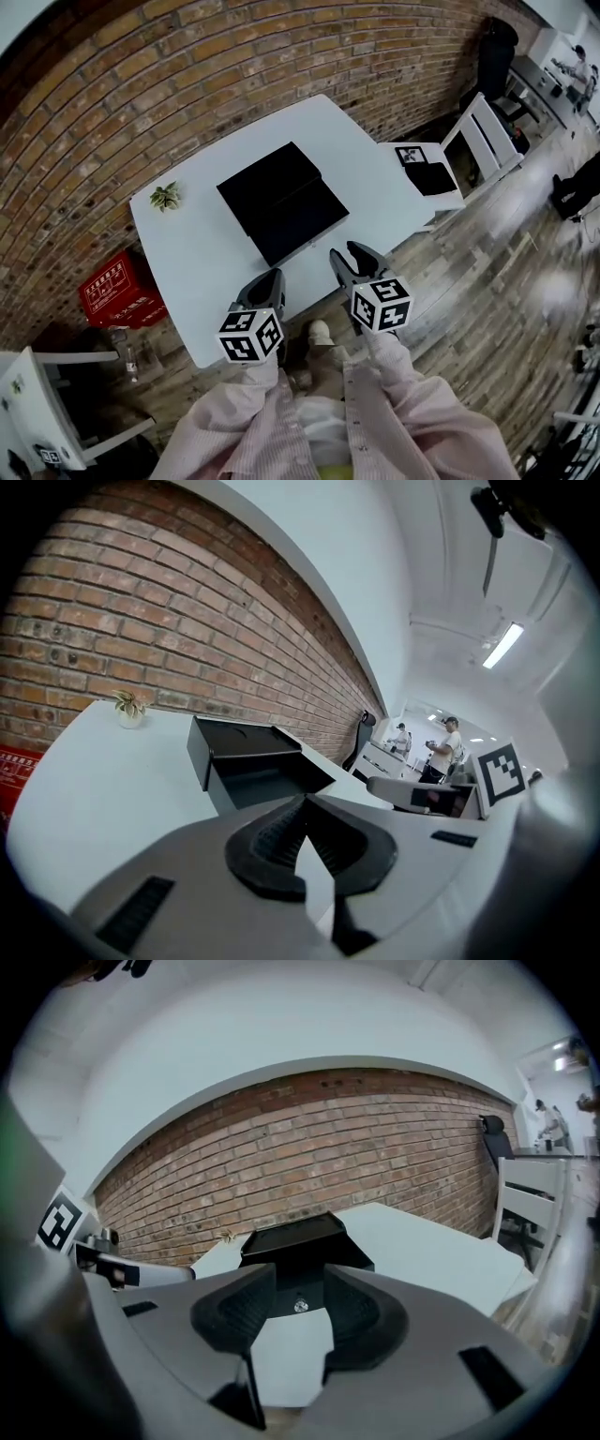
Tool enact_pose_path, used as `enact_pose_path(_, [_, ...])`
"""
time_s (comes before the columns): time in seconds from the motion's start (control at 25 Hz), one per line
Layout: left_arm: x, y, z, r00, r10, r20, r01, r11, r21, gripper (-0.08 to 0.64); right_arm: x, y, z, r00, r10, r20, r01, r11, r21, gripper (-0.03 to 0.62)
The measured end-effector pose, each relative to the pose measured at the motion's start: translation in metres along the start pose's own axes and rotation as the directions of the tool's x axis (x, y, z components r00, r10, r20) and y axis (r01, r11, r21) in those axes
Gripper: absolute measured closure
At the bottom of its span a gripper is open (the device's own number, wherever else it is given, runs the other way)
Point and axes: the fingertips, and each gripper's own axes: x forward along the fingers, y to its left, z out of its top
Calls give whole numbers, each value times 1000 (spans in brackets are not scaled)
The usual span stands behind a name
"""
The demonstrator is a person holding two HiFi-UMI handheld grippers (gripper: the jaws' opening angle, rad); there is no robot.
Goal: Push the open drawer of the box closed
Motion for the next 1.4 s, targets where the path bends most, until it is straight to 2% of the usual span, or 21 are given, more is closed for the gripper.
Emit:
enact_pose_path(0.28, [27, 0, -14, 998, 41, -42, -43, 998, -53, 565, 35, -5, -19, 989, 97, -110, -102, 993, -50, 436])
enact_pose_path(0.6, [40, 7, -31, 993, 94, -69, -101, 989, -105, 565, 59, -6, -43, 958, 170, -229, -189, 980, -65, 436])
enact_pose_path(1.04, [40, 16, -43, 988, 110, -110, -126, 982, -142, 565, 83, 4, -75, 924, 171, -343, -208, 975, -73, 436])
enact_pose_path(1.4, [40, 13, -54, 985, 82, -153, -104, 984, -143, 565, 98, 2, -81, 917, 119, -381, -162, 983, -82, 442])
